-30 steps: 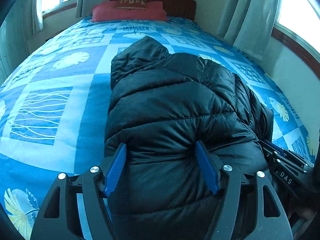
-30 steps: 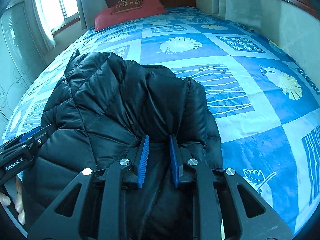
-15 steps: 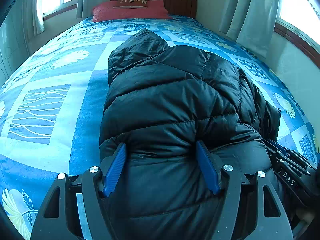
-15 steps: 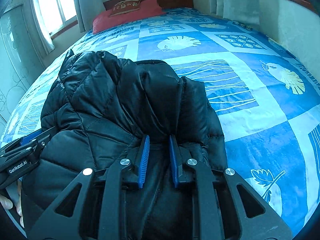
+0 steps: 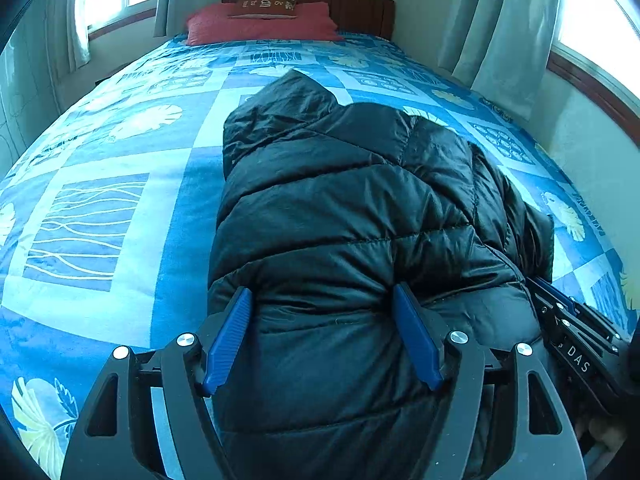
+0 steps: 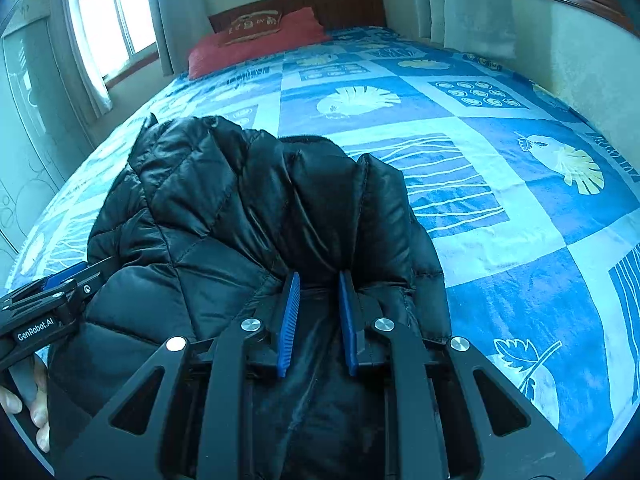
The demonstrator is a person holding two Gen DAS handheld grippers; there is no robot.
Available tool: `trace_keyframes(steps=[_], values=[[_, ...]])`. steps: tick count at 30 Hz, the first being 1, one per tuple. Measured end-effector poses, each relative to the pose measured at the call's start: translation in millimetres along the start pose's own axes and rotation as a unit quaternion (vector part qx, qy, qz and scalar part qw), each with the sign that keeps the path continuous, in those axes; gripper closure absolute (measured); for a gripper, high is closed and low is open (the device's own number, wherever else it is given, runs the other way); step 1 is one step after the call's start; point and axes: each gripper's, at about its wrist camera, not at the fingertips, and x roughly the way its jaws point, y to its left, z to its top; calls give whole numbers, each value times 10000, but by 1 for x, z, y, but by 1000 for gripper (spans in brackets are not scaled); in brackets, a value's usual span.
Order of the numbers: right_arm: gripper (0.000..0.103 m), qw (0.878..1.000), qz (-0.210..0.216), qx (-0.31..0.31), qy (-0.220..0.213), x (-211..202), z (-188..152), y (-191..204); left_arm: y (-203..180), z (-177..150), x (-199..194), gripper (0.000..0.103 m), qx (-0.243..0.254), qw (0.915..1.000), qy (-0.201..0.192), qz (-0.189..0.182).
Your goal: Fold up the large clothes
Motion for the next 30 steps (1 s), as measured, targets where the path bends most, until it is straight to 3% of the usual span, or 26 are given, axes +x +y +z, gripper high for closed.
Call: trace_keyframes(steps=[6,13,15,18,23,27,28,30], values=[[80,10000,22,19,-91,-15,2,2,9,0,-15,32,-246,9997,33,-44],[45,9989,-125,250,-386,-36,0,-3,44,-16,-38,32,-1315,9913,-98,-55],[41,9984,-230,386,-340,-35,-1,-8,55,-23,-37,27,-1793,9837,-49,-91],[35,9969,-66,767,-174,-28,-4,-25,71,-36,-29,26,-2510,9667,146,-481],[24,9900,378,1359,95,-15,-8,-47,78,-42,-18,20,-2871,9533,247,-909],[18,9815,732,1743,302,-1,-12,-61,88,-52,0,15,-3387,9282,463,-1469],[16,9782,852,1859,354,3,-13,-65,92,-56,6,15,-3551,9185,524,-1661],[14,9662,1219,2215,503,13,-18,-76,97,-61,13,14,-3783,9032,596,-1938]])
